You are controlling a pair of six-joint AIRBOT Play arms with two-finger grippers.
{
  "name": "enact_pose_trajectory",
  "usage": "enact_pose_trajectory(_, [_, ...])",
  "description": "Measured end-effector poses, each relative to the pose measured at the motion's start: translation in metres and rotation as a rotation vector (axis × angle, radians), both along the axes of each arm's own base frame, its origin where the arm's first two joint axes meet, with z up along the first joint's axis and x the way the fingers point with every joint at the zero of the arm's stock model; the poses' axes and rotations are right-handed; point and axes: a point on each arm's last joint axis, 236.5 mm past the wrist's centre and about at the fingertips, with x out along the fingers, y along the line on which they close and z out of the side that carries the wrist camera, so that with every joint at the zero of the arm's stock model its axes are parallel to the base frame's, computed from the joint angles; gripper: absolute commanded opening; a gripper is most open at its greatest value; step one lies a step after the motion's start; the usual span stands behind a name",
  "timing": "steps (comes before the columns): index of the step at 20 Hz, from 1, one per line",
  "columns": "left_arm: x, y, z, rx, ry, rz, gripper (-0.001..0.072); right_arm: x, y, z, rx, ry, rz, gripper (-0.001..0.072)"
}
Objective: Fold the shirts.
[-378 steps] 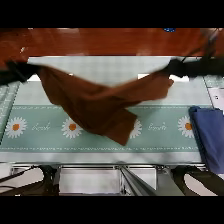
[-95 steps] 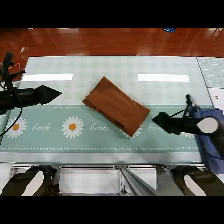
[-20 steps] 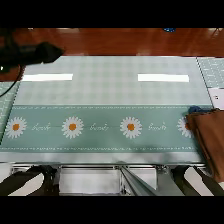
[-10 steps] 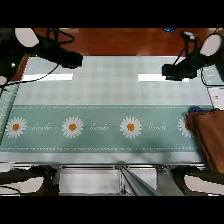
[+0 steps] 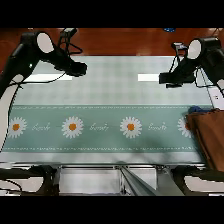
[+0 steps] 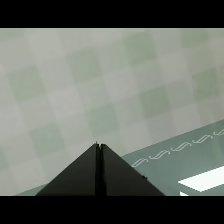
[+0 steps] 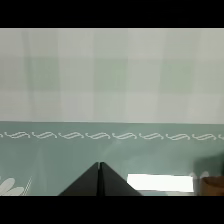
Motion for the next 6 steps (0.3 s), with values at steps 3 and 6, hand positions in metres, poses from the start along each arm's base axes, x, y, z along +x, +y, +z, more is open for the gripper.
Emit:
enact_pose_trajectory(3, [0.001,0.0,-0.012,0.011,0.025,0.0,0.0022,-0.001,-0.001,-0.001,-0.006,0.006,0.0,0.0028])
enact_pose_trajectory(6, [0.001,0.0,-0.025,0.018,0.05,0.0,0.0022,-0.002,-0.001,-0.001,-0.008,0.009,-0.001,0.0028])
